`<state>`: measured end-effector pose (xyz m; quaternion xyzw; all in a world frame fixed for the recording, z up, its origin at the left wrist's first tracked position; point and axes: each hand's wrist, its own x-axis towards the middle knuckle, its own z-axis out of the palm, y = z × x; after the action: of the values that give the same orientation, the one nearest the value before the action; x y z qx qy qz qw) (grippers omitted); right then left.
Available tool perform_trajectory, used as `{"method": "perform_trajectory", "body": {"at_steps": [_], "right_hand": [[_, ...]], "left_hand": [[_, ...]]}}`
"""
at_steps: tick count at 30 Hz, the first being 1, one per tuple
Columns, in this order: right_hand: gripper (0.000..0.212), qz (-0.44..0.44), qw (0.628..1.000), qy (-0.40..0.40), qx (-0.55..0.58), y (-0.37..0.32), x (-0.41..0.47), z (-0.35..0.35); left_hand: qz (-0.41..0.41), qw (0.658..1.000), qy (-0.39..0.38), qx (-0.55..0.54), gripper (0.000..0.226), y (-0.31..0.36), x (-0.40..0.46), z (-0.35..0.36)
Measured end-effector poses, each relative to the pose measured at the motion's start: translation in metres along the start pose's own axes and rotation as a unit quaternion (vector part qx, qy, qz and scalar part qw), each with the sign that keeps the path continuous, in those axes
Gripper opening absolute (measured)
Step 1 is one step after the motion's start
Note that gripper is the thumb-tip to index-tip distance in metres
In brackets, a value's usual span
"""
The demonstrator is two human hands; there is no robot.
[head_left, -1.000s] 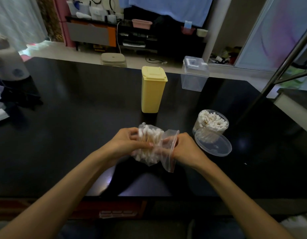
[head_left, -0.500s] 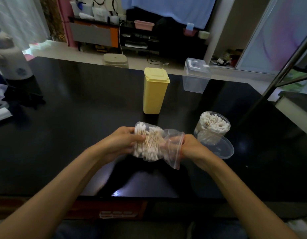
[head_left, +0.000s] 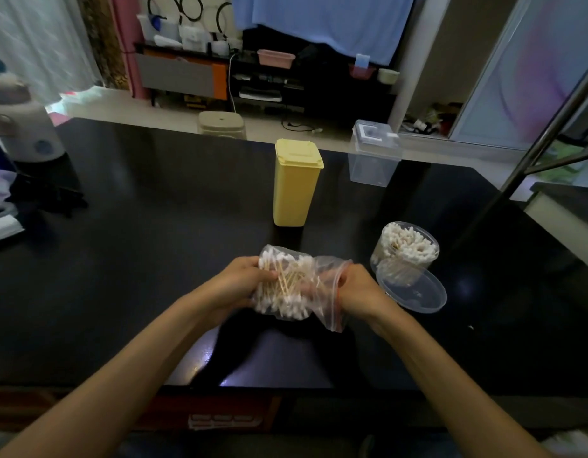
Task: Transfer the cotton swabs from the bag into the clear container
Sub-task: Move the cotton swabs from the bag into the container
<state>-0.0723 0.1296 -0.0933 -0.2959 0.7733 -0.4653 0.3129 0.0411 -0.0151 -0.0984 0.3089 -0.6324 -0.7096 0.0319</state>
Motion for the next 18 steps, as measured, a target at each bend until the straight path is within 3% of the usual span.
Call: {"method": "perform_trajectory", "body": {"at_steps": [6, 8, 11, 14, 18], "right_hand": [[0.029, 0.001, 1.0, 0.003, -0.031, 0.003, 0.001, -0.004], [0.026, 0.002, 1.0, -0.012, -0.019, 0.001, 0.0, -0.002], [0.021, 0.007, 0.999, -0.022, -0.044, 0.0, 0.001, 0.001], [0.028, 0.013, 0.998, -0.047, -0.041, -0.001, -0.001, 0.0], [0.015, 0.021, 0.998, -0.053, -0.008, -0.002, -0.001, -0.006]], "left_hand": [[0.0, 0.999, 0.05, -0.01, 0.014, 0.001, 0.005, 0.001], [-0.009, 0.999, 0.03, -0.002, 0.019, 0.001, 0.005, 0.002], [0.027, 0.995, -0.021, 0.097, 0.031, -0.002, 0.0, 0.004], [0.08, 0.984, 0.005, 0.161, 0.037, -0.003, -0.003, 0.008], [0.097, 0.977, 0.026, 0.187, 0.033, 0.001, -0.004, 0.005]]}}
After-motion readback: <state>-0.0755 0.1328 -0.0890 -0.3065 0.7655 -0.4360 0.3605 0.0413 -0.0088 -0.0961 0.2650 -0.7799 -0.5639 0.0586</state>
